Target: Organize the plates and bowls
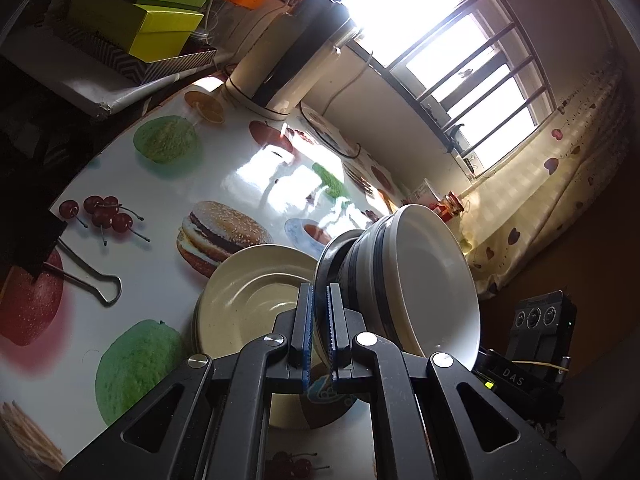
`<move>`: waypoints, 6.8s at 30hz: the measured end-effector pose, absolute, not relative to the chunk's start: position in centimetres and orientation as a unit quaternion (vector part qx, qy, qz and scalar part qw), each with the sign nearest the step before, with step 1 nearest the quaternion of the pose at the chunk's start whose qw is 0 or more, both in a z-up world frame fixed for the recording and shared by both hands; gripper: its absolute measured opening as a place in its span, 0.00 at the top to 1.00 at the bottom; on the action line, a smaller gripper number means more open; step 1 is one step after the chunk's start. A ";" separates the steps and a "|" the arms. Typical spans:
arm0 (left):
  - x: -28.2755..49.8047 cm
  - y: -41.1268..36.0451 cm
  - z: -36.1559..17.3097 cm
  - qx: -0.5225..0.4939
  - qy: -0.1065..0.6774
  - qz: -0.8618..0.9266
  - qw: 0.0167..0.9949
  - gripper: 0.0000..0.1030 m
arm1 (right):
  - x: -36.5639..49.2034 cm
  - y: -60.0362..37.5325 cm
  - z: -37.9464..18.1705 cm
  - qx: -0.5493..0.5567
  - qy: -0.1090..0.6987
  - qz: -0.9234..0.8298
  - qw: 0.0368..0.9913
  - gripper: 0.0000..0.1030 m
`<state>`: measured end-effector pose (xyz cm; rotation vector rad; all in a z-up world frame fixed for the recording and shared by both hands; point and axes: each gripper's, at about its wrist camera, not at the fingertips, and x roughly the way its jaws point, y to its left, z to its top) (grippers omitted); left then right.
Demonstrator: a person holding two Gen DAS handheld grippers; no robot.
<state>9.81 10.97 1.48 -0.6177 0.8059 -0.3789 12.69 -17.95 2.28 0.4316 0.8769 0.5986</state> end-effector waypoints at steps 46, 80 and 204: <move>8.6 13.0 0.1 -0.278 0.405 -0.097 0.866 0.92 | 15.1 -14.2 0.8 0.187 0.444 0.310 0.820 0.84; 3.6 10.6 2.5 -0.137 0.380 -0.026 0.914 0.49 | 8.4 -14.8 3.8 0.076 0.391 0.244 0.884 0.44; 1.8 5.6 -4.0 -0.026 0.439 0.043 0.897 0.35 | 5.4 -13.3 -3.2 -0.044 0.446 0.105 0.888 0.00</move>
